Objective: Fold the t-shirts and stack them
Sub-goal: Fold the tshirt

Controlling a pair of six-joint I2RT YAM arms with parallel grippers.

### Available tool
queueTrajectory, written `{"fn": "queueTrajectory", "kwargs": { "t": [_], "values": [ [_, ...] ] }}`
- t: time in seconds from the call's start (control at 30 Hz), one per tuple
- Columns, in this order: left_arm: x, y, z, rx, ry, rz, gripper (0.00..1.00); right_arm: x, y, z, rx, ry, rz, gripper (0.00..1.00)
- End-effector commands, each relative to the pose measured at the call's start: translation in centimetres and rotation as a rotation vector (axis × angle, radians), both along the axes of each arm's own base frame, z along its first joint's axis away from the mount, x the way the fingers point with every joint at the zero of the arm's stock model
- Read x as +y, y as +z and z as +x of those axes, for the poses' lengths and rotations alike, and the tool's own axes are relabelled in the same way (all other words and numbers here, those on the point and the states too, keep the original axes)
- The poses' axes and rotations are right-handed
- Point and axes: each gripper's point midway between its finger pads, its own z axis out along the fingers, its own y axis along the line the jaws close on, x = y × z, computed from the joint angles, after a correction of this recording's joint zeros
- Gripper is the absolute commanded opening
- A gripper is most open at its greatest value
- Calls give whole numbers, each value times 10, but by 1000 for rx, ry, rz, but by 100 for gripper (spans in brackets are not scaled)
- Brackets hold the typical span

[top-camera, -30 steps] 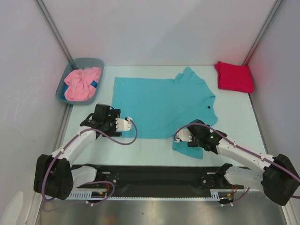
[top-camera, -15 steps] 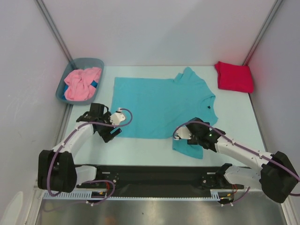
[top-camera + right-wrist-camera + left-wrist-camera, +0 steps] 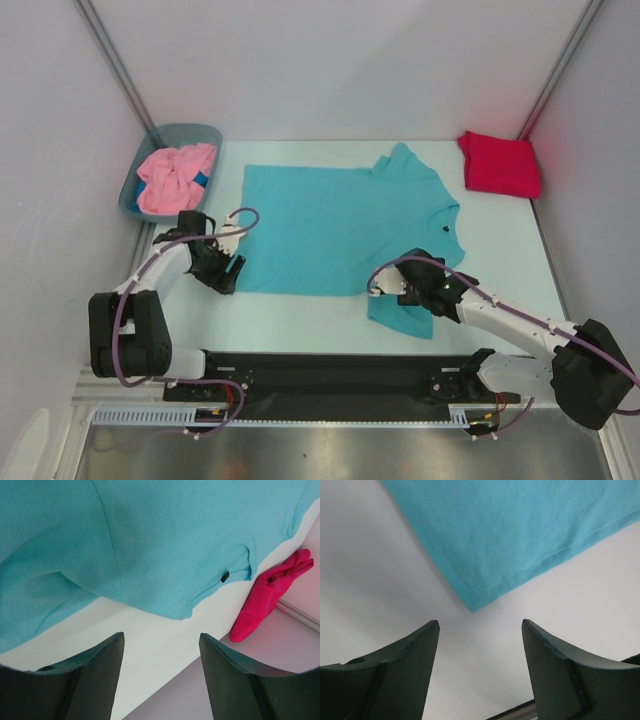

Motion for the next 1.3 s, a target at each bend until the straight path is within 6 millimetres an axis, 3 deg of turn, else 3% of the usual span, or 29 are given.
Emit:
{"fn": "queueTrajectory", "kwargs": {
  "t": [0.0,0.13,0.23,0.37,0.7,0.9,1.07,1.2,1.27],
  "values": [
    [-7,16,17,7,121,-104,72,6,16,13,-57,0,23,68],
    [-15,28,21,104,254,-247,67,4,18,14,-65,-2,21,68],
    [-25,39,24,187,363,-394,78,4,17,14,-64,-2,18,68],
    [-36,42,20,275,453,-527,77,4,17,16,-69,-1,21,68],
    [-43,38,18,259,433,-592,75,6,16,20,-82,7,22,69],
    [-45,39,33,193,447,-673,74,5,11,19,-72,19,8,70],
    [-27,35,38,133,479,-580,76,6,9,20,-78,24,6,70],
    [11,31,38,8,419,-328,77,2,10,20,-80,16,1,71],
    [39,35,41,-135,298,-143,77,2,9,20,-81,16,-2,71]
  ]
}}
